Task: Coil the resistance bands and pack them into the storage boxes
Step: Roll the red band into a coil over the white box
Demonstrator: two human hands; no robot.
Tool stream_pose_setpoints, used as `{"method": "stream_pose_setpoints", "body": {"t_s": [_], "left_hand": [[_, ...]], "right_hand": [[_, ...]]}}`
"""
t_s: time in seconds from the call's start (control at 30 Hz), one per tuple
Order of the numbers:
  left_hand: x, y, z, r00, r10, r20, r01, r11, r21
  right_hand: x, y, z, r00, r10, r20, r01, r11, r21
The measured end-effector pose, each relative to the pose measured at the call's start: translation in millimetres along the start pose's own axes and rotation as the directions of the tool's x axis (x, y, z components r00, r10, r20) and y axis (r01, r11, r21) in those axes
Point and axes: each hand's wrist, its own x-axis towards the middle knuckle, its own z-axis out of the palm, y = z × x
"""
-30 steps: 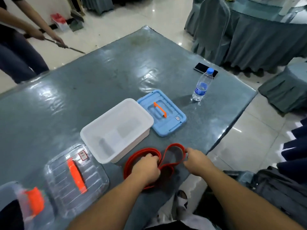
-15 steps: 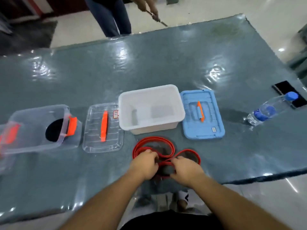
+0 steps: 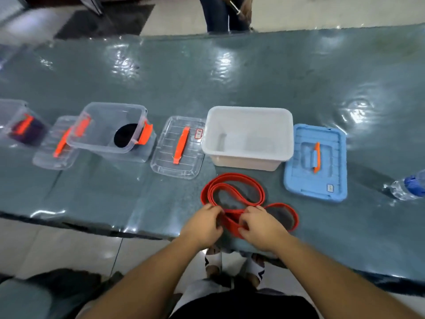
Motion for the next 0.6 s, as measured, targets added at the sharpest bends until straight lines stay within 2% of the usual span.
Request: {"method": "stream_pose_setpoints", "body": {"t_s": [0.13, 0.3, 0.4, 0.5, 0.6], "left_hand": [[4, 4, -26, 0.986, 0.12, -0.119, -0.128, 0.989, -0.069], [7, 22, -83, 0.919, 0.324, -0.225, -0.332, 0.943, 0.0], [10, 36, -129, 0.894, 0.362, -0.265, -0.378, 0.926, -0.007], [5, 49, -174, 0.881, 0.386, -0.274, -0.42, 0.904, -0.078], [-7, 66, -211, 0.861, 0.386, -0.333, -0.466, 0.86, -0.207]], "right_hand": [[3, -22, -41, 0.997, 0.054, -0.052, -0.04, 0.97, 0.24], [14, -50, -102, 0.984, 0.077, -0.163, -0.021, 0.948, 0.317], [18, -61, -141, 0.959, 0.1, -0.266, 0.013, 0.92, 0.392], [9, -72, -182, 0.934, 0.123, -0.335, 0.097, 0.816, 0.57], [-11, -84, -213, 0.925, 0.034, -0.378, 0.237, 0.728, 0.644]]}}
